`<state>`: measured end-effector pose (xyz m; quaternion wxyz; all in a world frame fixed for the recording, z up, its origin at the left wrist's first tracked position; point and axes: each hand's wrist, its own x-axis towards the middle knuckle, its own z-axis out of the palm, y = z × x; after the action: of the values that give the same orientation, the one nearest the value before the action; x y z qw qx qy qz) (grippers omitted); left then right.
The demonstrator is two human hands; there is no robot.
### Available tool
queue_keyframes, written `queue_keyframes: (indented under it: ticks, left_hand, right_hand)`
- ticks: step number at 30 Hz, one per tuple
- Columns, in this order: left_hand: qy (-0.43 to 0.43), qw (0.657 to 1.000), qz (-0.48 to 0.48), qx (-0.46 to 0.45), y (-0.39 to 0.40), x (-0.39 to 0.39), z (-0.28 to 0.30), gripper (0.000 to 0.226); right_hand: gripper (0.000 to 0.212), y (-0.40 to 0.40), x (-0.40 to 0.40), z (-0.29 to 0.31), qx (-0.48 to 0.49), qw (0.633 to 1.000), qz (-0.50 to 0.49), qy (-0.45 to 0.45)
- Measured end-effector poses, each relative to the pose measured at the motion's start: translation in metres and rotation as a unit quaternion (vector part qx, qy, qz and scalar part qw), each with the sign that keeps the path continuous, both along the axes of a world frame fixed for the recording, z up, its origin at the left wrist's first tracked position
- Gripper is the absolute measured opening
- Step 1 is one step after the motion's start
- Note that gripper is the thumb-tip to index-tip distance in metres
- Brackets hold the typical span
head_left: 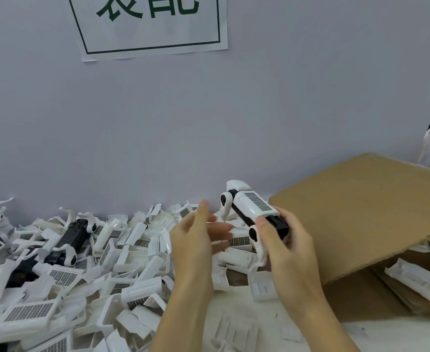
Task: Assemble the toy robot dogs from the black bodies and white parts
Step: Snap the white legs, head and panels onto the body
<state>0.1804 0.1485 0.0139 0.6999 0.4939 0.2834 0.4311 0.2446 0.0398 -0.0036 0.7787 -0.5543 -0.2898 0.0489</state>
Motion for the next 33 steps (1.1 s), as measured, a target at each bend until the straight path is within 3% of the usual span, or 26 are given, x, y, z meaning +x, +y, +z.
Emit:
queue_keyframes:
  ticks: [3,5,8,13,16,18,22,24,27,29,31,33]
  left_hand:
    - [-0.013,0.996,0.068,0.061,0.014,-0.011,0.005,0.018]
    - [-0.044,0.997,-0.019,0.068,0.015,-0.017,0.01,0.013]
    - [-0.06,0.981,-0.169,0.073,0.01,-0.021,0.015,0.032]
    - [-0.078,0.978,-0.182,0.069,0.008,-0.023,0.016,0.028]
    - [-0.081,0.983,-0.151,0.069,0.009,-0.024,0.018,0.026]
    - [-0.081,0.989,-0.106,0.058,0.01,-0.023,0.019,0.026]
    - [-0.076,0.994,-0.067,0.03,0.012,-0.022,0.021,0.027]
    - [-0.055,0.994,-0.086,0.041,0.013,-0.023,0.021,0.025]
    - [-0.039,0.988,-0.136,0.057,0.014,-0.026,0.022,0.023]
    - [-0.057,0.981,-0.178,0.055,0.013,-0.029,0.023,0.028]
    - [-0.069,0.974,-0.202,0.069,0.012,-0.03,0.024,0.035]
    - [-0.083,0.971,-0.209,0.078,0.012,-0.028,0.025,0.037]
  right_hand:
    - [0.03,-0.009,0.005,0.005,0.007,0.996,0.042,0.081]
    - [0.031,-0.012,0.006,0.007,0.015,0.983,0.081,0.166]
    - [0.025,-0.016,0.006,0.009,0.022,0.955,0.14,0.259]
    - [0.034,-0.016,0.002,0.015,0.016,0.947,0.187,0.26]
    - [0.035,-0.013,0.003,0.014,0.007,0.959,0.197,0.204]
    - [0.02,-0.012,0.003,0.01,-0.033,0.98,0.165,0.108]
    - [0.036,-0.009,0.003,0.004,-0.114,0.978,0.127,-0.12]
    - [0.029,-0.006,0.002,0.001,-0.142,0.977,0.056,-0.147]
    - [0.019,-0.007,0.005,0.002,-0.151,0.985,0.027,-0.078]
    - [0.012,-0.011,0.008,0.004,-0.104,0.985,0.126,0.063]
    - [0.037,-0.012,0.007,0.004,-0.063,0.94,0.253,0.222]
    - [0.047,-0.013,0.005,0.003,-0.062,0.888,0.341,0.303]
